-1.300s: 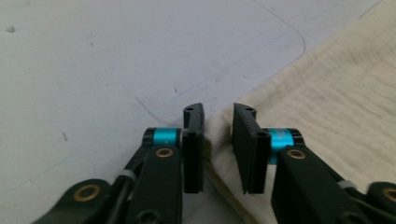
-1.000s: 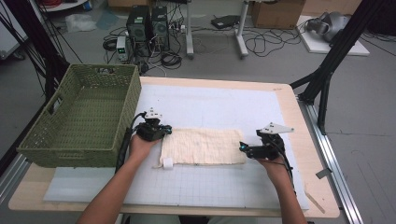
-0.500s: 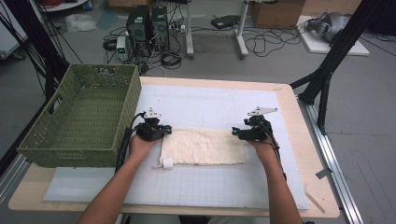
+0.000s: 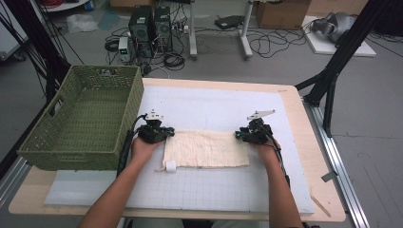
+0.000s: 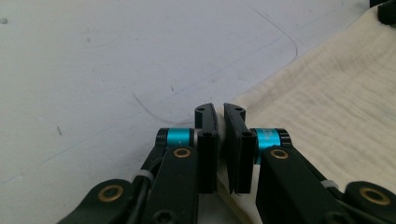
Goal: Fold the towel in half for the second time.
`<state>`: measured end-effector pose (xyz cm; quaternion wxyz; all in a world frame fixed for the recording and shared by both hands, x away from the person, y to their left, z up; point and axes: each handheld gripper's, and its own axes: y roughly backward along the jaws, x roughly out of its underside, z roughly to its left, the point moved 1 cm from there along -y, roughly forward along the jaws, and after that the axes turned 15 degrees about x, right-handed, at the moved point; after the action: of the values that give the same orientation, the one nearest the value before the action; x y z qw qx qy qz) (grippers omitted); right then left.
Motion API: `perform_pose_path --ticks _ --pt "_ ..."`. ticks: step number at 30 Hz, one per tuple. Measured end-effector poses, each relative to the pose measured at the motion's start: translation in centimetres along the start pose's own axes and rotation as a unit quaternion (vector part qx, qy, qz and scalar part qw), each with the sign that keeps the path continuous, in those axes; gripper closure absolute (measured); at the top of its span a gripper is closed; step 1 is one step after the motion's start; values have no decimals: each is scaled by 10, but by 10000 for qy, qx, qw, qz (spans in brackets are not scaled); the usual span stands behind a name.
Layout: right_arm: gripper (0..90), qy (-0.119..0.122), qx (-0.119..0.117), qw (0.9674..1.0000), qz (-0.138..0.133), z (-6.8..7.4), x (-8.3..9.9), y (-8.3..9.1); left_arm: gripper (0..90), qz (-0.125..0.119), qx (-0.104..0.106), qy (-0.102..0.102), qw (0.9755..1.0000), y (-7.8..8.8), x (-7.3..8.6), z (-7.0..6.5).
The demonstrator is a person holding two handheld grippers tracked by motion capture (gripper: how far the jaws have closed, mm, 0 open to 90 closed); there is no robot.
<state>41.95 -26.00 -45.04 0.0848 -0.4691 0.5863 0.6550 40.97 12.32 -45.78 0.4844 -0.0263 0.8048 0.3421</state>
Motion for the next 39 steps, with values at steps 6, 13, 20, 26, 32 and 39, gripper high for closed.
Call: perform_pose_path --ticks 6,13,20,26,32,39 --pt "839 127 -114 9999 10 3 -1 2 843 -191 26 64 9998 3 1 0" --pt "843 152 316 9991 -251 4 -5 10 852 -746 -60 97 9971 11 -8 -1" --pt "843 217 563 9964 -590 13 3 21 851 -647 43 -158 9978 17 -10 -10" --pt "843 184 548 9944 -881 14 8 36 850 -776 173 -406 9960 27 -15 -24" --pt "843 279 508 9920 -1120 18 9 50 851 -860 238 -511 9947 37 -9 -32" --pt "843 407 439 9898 -1290 27 15 63 851 -867 328 -440 9947 41 4 -39"
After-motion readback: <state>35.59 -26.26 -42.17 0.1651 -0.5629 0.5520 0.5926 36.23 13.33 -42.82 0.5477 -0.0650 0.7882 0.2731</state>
